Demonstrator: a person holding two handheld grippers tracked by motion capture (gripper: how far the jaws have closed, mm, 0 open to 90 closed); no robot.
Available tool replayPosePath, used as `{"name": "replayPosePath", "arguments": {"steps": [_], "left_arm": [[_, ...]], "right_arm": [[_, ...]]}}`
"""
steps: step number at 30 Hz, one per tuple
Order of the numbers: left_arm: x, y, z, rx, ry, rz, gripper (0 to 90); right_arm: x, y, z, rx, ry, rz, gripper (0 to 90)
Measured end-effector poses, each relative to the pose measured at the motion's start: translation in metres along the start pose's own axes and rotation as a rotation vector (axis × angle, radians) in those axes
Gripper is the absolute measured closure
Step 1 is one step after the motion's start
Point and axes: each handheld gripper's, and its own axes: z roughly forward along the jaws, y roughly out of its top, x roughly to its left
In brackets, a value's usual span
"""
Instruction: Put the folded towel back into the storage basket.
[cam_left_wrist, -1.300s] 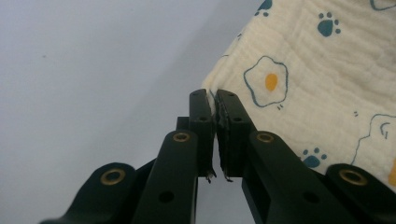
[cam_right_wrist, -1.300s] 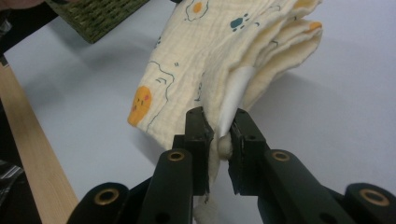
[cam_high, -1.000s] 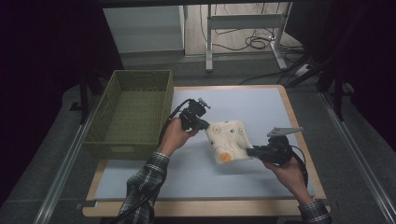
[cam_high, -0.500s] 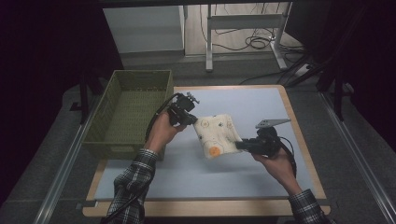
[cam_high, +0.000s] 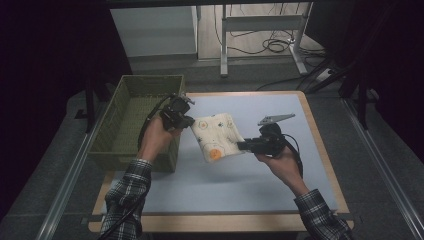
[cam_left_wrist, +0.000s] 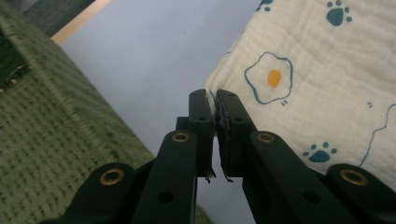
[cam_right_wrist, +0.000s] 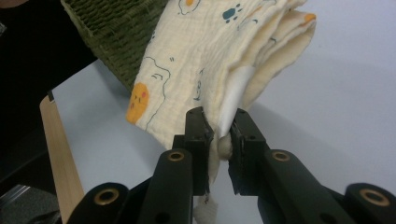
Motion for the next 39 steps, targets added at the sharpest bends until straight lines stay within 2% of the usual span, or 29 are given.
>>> {"name": "replayPosePath", "arguments": {"steps": [12, 19, 21, 28, 39], "left_arm": [[0.028, -0.009, -0.028, -0.025, 0.046, -0.037, 85.1], [0.045, -0.009, -0.037, -0.034, 0.068, -0.054, 85.2], [0.049, -0.01, -0.039, -0.043, 0.074, -0.073, 85.2], [0.065, -0.016, -0.054, -0.05, 0.107, -0.093, 85.3], [0.089, -0.029, -0.079, -0.05, 0.178, -0.138, 85.5]], "right_arm": [[0.012, 0.033, 0.015, -0.005, 0.016, -0.025, 79.1], [0.016, 0.049, 0.028, -0.01, 0.019, -0.024, 79.1], [0.017, 0.053, 0.032, -0.013, 0.022, -0.024, 79.1], [0.022, 0.065, 0.048, -0.025, 0.045, -0.017, 79.1], [0.042, 0.089, 0.074, -0.047, 0.079, -0.023, 79.1]]}}
